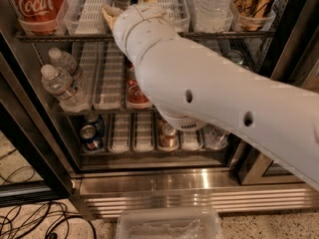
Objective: Pick redbull can from top shelf of fridge
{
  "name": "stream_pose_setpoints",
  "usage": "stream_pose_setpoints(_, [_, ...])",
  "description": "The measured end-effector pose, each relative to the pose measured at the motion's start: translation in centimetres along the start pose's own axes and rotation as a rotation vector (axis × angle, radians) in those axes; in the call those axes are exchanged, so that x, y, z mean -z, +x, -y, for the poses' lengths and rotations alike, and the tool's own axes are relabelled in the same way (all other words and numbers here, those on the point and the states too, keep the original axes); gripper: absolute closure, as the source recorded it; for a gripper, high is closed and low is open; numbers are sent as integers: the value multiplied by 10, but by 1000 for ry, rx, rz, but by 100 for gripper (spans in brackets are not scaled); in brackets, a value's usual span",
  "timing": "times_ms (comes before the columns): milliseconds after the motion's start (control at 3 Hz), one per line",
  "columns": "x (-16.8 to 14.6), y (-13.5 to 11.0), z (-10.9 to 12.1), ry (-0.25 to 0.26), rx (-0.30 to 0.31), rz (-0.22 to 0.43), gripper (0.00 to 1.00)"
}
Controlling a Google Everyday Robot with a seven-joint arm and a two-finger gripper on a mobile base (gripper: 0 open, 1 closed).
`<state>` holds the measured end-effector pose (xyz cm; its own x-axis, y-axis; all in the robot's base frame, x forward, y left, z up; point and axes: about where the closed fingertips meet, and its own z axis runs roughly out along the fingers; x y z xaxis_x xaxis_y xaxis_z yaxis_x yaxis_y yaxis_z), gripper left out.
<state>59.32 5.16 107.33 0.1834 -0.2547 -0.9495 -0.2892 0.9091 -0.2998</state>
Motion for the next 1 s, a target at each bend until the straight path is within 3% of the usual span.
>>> stream_pose_setpoints(1000, [-11,8,11,33,-24,-20,42])
